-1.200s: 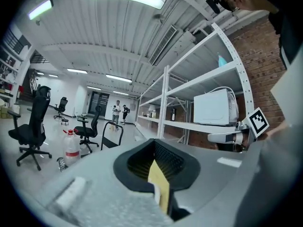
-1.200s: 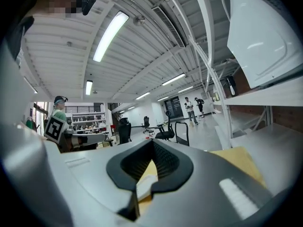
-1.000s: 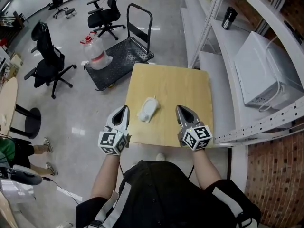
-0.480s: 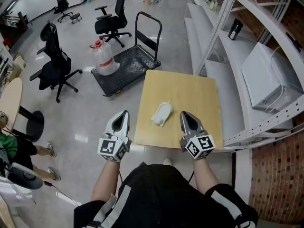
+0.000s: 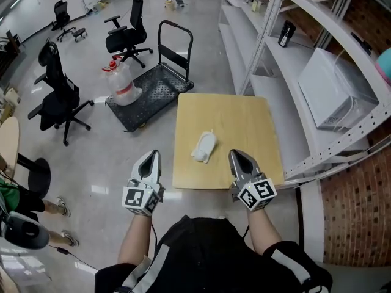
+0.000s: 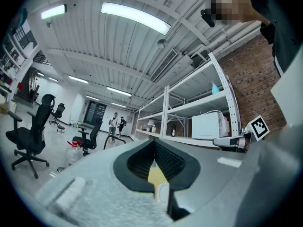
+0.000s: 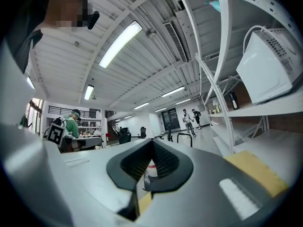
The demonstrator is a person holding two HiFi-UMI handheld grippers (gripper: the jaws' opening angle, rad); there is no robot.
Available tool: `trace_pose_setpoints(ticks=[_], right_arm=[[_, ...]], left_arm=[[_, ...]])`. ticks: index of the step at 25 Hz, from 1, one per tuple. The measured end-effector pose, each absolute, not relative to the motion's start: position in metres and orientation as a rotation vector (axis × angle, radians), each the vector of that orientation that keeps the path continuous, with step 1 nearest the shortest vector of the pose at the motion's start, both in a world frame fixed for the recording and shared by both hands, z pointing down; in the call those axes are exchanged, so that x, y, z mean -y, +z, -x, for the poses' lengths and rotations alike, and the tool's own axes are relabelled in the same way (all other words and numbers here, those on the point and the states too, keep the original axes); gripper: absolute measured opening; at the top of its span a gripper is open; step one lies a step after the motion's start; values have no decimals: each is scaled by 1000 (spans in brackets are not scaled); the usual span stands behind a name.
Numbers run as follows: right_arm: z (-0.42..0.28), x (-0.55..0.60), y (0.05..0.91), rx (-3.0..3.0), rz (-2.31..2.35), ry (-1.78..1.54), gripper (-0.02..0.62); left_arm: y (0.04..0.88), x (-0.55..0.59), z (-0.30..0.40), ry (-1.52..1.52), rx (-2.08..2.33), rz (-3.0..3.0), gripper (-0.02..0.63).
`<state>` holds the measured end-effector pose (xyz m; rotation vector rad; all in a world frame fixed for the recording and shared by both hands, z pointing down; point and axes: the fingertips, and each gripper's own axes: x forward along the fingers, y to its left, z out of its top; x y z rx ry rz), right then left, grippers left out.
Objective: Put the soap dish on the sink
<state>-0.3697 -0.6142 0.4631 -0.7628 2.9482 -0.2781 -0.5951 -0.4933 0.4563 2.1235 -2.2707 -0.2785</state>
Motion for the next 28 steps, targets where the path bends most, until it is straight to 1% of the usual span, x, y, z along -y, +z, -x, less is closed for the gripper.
trace_pose_setpoints(ticks=[5,14,28], right_arm=[[352,617,461,-2949,727,-260,6],[313,623,464,-2981,648,-256,6],[288,623,466,-2979,628,-273,5]], left_arm=[[453,494,579,-274,2329,-2113,3],[453,501,525,-271,2333,-2119,3],[454,498,506,-236,2345,-2086,3]])
